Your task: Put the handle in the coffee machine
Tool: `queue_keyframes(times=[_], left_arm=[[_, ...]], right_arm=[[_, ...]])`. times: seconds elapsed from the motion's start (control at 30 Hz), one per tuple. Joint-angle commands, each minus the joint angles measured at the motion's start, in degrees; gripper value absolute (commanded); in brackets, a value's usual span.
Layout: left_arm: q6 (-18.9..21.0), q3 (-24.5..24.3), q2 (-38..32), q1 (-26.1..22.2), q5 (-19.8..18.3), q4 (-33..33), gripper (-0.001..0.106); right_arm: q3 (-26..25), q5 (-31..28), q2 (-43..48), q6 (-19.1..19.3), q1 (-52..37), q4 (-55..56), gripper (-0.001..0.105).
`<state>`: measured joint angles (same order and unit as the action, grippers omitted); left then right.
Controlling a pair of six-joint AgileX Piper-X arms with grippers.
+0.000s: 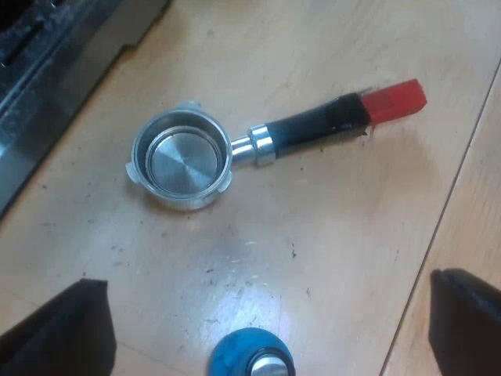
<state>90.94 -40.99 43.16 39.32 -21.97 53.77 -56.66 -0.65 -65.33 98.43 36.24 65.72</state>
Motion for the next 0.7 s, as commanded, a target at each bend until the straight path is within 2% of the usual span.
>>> queue_keyframes(times=[0.03, 0.13, 0.2, 0.4, 0.5, 0.67, 0.7], left_arm=[[0.08, -0.26, 1.17, 0.31, 0.33, -1.52, 0.084], [0.08, -0.23, 1.51, 0.31, 0.33, -1.94, 0.084], [0.08, -0.23, 1.49, 0.31, 0.33, -1.90, 0.084], [0.08, -0.23, 1.49, 0.31, 0.33, -1.90, 0.084], [0.08, -0.23, 1.49, 0.31, 0.33, -1.90, 0.084], [0.08, -0.23, 1.49, 0.31, 0.33, -1.90, 0.084], [0.08, -0.23, 1.49, 0.31, 0.33, -1.80, 0.084]], right_arm=[[0.54, 1.17, -1.01, -0.93, 0.13, -0.31, 0.000], [0.98, 1.36, -1.74, -1.37, 0.13, -0.53, 0.000], [4.49, 2.22, -6.32, -3.29, 0.13, -1.64, 0.000], [8.34, 3.37, -8.95, -3.36, 0.13, -6.64, 0.000], [9.01, 5.35, -10.30, -3.72, 0.13, -7.97, 0.000], [9.00, 5.44, -11.44, -3.72, 1.04, -9.25, 0.000], [9.00, 3.78, -13.76, -3.72, 4.55, -11.64, 0.000]])
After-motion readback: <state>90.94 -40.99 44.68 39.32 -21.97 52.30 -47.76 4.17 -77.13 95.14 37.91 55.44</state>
